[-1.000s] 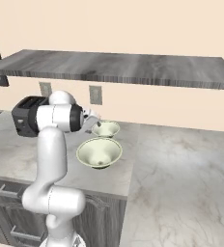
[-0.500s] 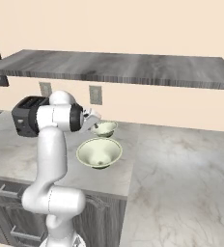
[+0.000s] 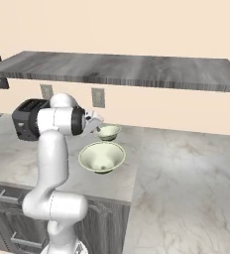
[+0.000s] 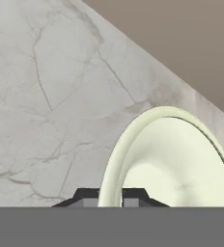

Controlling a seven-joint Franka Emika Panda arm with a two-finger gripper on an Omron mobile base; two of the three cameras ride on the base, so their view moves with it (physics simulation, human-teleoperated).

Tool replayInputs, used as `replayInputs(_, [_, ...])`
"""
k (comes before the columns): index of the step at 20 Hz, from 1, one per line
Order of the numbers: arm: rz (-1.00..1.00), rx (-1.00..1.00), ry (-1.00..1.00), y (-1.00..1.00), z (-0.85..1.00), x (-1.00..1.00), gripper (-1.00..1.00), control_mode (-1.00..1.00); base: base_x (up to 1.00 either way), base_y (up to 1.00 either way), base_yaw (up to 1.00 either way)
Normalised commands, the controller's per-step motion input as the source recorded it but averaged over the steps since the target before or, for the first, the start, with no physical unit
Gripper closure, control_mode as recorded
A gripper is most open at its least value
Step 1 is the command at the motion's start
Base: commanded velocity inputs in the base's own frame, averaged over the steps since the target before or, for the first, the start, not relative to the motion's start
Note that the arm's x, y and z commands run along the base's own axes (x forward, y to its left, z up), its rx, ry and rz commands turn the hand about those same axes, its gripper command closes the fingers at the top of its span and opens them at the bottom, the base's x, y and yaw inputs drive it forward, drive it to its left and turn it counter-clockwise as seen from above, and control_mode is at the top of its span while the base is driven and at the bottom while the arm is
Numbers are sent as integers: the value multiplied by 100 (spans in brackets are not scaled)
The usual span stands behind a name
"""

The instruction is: Pick up the bowls on the counter and stack them on top of one another in the open cabinet. Place the smaller bowl on top of the larger bowl.

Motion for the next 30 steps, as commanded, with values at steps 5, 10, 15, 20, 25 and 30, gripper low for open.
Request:
replayInputs(5, [0, -1, -3, 0, 23, -15, 100, -100, 0, 0, 0])
replayInputs(10, [0, -1, -4, 0, 22, -25, 100, -100, 0, 0, 0])
replayInputs(15, [0, -1, -6, 0, 22, -25, 100, -100, 0, 0, 0])
replayInputs(20, [0, -4, -10, 4, 12, -23, 100, -100, 0, 0, 0])
replayInputs(25, [0, -4, -8, 7, 20, -13, 100, -100, 0, 0, 0])
replayInputs(30, [0, -6, -3, 4, 32, -16, 100, -100, 0, 0, 0])
